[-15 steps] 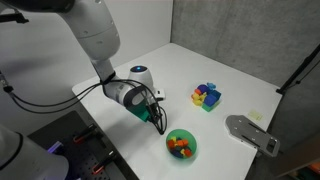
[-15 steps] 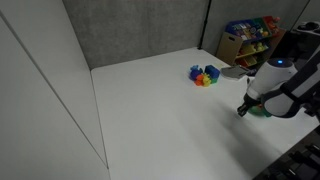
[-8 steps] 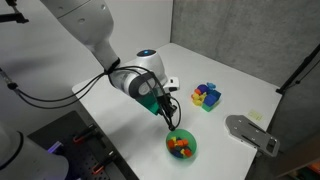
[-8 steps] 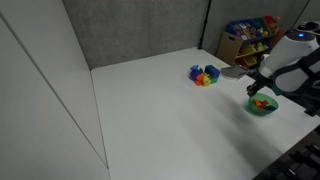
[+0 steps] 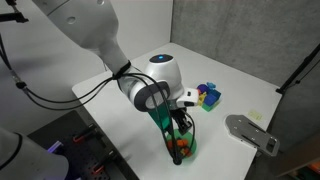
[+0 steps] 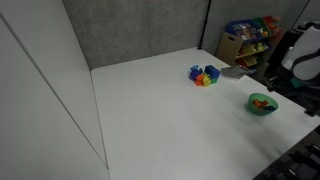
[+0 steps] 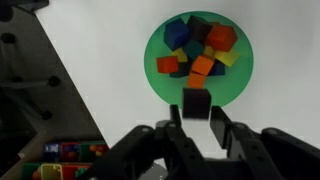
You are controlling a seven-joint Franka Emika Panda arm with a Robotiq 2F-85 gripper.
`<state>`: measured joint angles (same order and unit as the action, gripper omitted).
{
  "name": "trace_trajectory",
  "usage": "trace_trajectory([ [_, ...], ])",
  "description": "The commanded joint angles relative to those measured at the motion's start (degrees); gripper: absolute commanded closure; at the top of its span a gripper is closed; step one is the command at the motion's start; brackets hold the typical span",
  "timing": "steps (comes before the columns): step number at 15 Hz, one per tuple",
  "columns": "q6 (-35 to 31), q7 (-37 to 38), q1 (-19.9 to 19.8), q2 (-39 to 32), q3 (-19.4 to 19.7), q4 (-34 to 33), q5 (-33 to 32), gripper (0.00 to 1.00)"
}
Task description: Pick up the small block on the table and put it in the green bowl
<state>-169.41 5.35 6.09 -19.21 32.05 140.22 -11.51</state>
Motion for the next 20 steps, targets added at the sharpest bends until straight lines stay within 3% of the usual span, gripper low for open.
trace_trajectory([
  [1,2.76,1.18,-2.87,5.28,-0.16,1.85,-1.87,0.32],
  [5,7.24,2.52,-2.36,11.71,-0.79,4.08,-6.24,0.01],
  [7,11.42,5.0,-1.91,16.45,-2.67,5.47,-11.53,0.0],
  [10,18.88,8.93,-4.41,24.09,-10.61,7.26,-16.03,0.0],
  [15,34.95,6.16,-4.39,34.83,-24.72,6.51,-3.68,0.0],
  [20,49.32,4.51,-3.62,42.5,-30.83,2.03,7.87,0.0],
])
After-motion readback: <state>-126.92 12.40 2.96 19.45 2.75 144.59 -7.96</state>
